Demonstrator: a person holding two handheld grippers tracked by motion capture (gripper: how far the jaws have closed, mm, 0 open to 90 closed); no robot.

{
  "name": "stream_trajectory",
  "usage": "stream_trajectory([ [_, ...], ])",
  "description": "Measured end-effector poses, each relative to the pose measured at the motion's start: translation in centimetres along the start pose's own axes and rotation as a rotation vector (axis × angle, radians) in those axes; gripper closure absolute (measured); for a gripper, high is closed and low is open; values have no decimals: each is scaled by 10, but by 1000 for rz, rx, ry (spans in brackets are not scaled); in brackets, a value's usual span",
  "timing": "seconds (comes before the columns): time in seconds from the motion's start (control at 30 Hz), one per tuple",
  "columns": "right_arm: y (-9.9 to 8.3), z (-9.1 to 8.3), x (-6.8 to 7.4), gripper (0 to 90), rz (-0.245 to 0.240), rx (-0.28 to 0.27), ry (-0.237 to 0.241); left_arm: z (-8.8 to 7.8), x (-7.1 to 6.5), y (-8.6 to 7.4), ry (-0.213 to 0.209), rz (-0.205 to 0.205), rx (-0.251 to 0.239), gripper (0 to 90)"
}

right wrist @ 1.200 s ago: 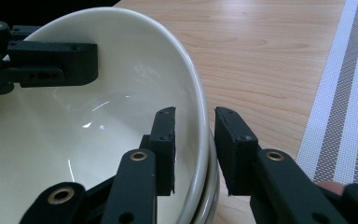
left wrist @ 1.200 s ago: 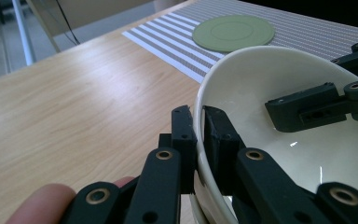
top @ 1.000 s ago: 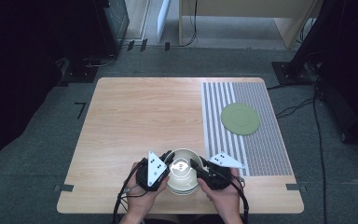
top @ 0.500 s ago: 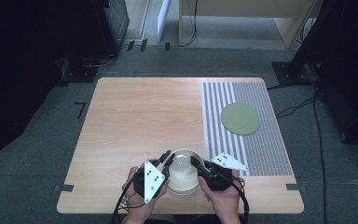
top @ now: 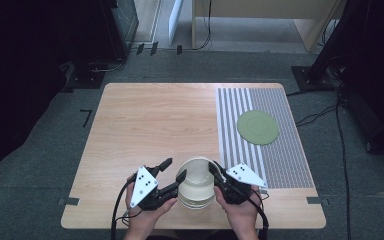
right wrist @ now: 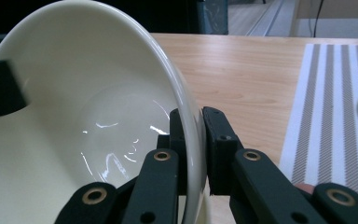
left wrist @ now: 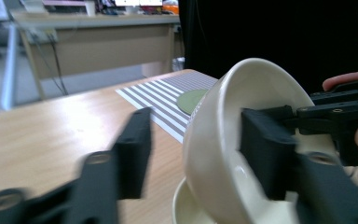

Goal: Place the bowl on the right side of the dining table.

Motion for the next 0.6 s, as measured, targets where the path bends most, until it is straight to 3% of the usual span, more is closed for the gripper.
stream_trajectory([
  [0.13, 7, -2, -7, 837, 3, -20, -20, -8, 13, 0, 21, -49, -3, 157],
  [0.4, 20, -7, -17, 836, 9, -55, -41, -18, 34, -9, 79, -83, 30, 155],
  [0.6, 23, -10, -25, 834, 21, -63, -53, -22, 58, -21, 116, -129, 63, 155],
])
Point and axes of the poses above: each handheld gripper's, and its own axes: z roughly forward along the jaws, y roughly out of its top, x roughly to its left, the point moved 10 cm from there along z, roughly forward along the jaws, and after that the axes turned 8 degrees about z, right-handed, at the moved point
